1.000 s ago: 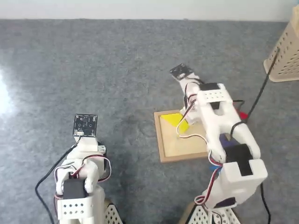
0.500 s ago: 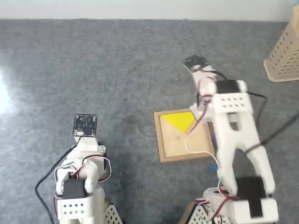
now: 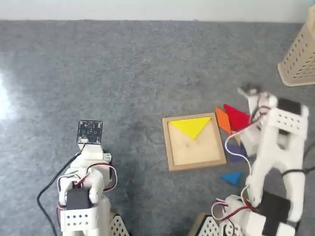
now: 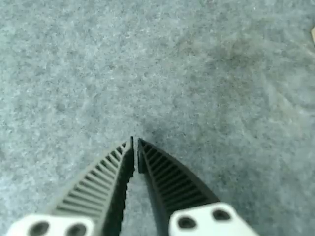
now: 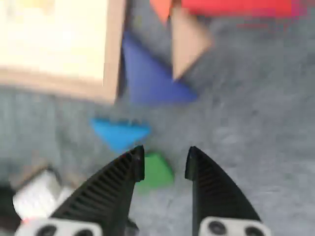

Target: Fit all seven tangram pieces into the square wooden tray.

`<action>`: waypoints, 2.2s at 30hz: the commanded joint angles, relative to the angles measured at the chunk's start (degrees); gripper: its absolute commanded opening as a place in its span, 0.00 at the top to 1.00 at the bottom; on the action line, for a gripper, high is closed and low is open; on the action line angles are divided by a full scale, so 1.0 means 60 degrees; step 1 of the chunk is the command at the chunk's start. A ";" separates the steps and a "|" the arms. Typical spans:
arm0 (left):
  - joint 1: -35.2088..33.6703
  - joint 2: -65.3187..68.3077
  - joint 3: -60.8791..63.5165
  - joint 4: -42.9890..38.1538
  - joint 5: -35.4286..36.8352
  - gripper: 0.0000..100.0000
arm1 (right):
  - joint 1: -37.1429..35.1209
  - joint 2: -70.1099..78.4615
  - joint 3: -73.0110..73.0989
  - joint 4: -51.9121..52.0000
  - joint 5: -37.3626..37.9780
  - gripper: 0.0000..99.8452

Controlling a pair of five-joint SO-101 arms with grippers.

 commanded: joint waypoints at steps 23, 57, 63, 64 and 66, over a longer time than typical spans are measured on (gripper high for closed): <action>-0.0015 -0.0161 -0.0110 0.0044 0.0059 0.99 | 0.2117 -0.2835 0.5128 -0.1018 0.3985 0.85; -0.0015 -0.0161 -0.0110 0.0044 0.0059 0.99 | 0.0872 -0.2337 -0.0996 0.0051 0.0147 0.85; -0.0015 -0.0161 -0.0110 0.0044 0.0059 0.99 | -0.0799 0.0916 -0.3341 0.0374 -0.0733 0.85; -0.0015 -0.0161 -0.0110 0.0044 0.0059 0.99 | -0.0945 0.1502 -0.3722 0.0168 -0.0777 0.85; -0.0015 -0.0161 -0.0110 0.0044 0.0059 0.99 | -0.1179 0.2557 -0.4454 -0.0271 -0.0586 0.85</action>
